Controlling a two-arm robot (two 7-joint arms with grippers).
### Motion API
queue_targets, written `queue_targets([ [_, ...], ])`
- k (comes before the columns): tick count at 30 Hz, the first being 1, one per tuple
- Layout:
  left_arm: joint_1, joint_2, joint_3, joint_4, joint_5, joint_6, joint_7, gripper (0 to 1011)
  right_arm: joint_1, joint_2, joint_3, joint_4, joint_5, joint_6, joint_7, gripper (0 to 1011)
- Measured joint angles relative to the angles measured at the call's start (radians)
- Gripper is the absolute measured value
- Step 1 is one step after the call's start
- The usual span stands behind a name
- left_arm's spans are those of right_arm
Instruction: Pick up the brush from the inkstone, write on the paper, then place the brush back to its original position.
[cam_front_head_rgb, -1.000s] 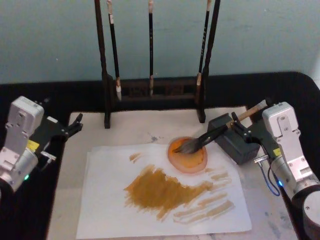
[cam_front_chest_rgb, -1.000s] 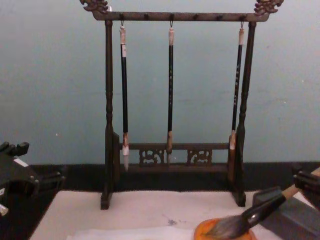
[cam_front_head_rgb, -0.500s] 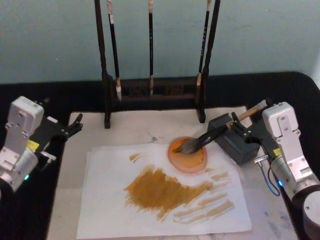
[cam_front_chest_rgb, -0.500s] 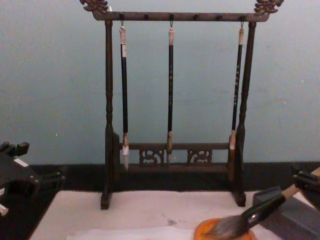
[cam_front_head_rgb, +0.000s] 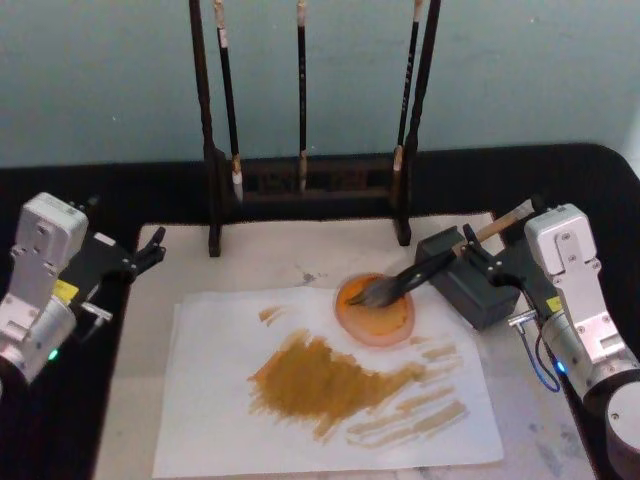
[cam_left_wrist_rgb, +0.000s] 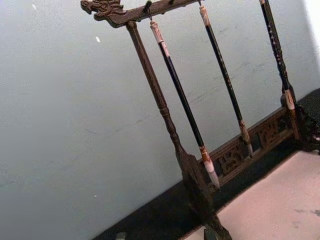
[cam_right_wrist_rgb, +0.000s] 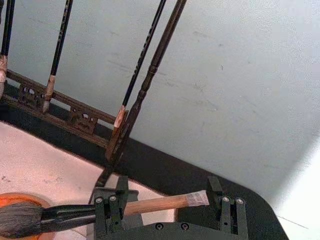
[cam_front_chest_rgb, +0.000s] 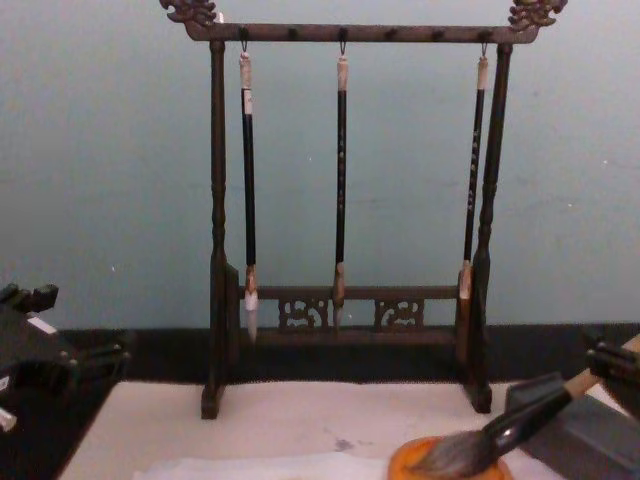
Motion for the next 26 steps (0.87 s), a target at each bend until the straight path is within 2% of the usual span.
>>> queue_targets([
  [26,0.0,0.0,0.0,0.0,0.0,0.0,0.0,1010,0.0,0.0,0.0,0.0,0.0,0.0,0.0,1000],
])
